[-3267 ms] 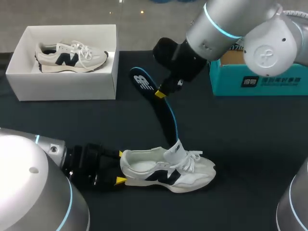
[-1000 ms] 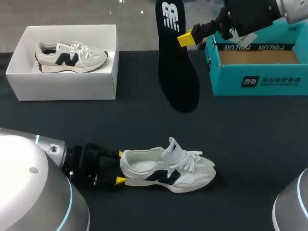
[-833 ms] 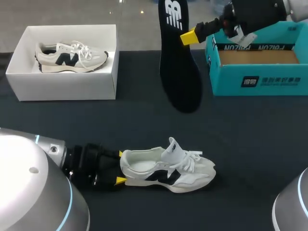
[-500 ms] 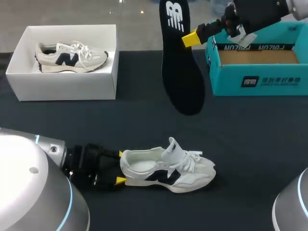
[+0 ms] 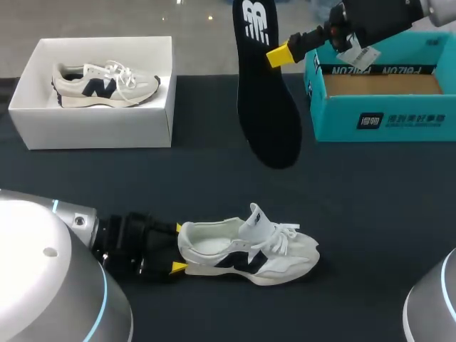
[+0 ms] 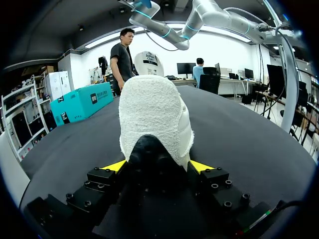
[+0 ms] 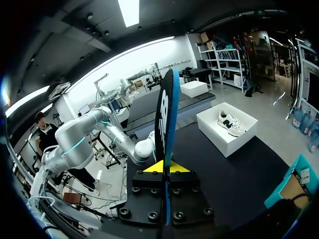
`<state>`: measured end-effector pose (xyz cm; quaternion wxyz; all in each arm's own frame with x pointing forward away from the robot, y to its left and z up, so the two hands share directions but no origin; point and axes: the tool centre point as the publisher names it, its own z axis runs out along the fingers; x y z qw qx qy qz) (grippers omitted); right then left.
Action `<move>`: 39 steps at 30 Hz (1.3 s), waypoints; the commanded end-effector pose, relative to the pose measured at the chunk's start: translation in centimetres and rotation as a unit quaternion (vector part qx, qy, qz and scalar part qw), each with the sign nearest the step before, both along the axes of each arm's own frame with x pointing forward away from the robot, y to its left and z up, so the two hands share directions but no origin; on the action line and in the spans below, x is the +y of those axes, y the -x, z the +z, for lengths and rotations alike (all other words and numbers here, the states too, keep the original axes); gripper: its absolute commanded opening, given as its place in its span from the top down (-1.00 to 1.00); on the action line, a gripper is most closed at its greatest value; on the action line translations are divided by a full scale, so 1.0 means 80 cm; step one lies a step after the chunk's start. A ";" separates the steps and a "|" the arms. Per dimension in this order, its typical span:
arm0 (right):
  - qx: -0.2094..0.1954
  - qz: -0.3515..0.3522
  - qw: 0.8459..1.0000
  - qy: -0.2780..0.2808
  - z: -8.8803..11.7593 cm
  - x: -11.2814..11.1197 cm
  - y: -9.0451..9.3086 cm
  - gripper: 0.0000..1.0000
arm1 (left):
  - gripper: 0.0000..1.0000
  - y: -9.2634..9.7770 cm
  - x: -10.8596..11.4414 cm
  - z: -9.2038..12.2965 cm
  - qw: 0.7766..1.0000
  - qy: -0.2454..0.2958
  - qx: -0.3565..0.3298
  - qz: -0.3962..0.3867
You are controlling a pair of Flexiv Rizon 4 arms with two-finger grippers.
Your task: Take the shoe out of the shoebox, open the shoe tongue, remove and reinsert the insole, then place the shoe into the shoebox
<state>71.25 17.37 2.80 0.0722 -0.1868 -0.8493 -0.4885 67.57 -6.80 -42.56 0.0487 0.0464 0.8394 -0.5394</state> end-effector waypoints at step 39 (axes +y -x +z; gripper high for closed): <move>0.001 0.000 1.000 0.002 0.000 0.003 -0.002 1.00 | -1.00 0.024 0.066 0.132 0.967 -0.232 -0.074 -0.068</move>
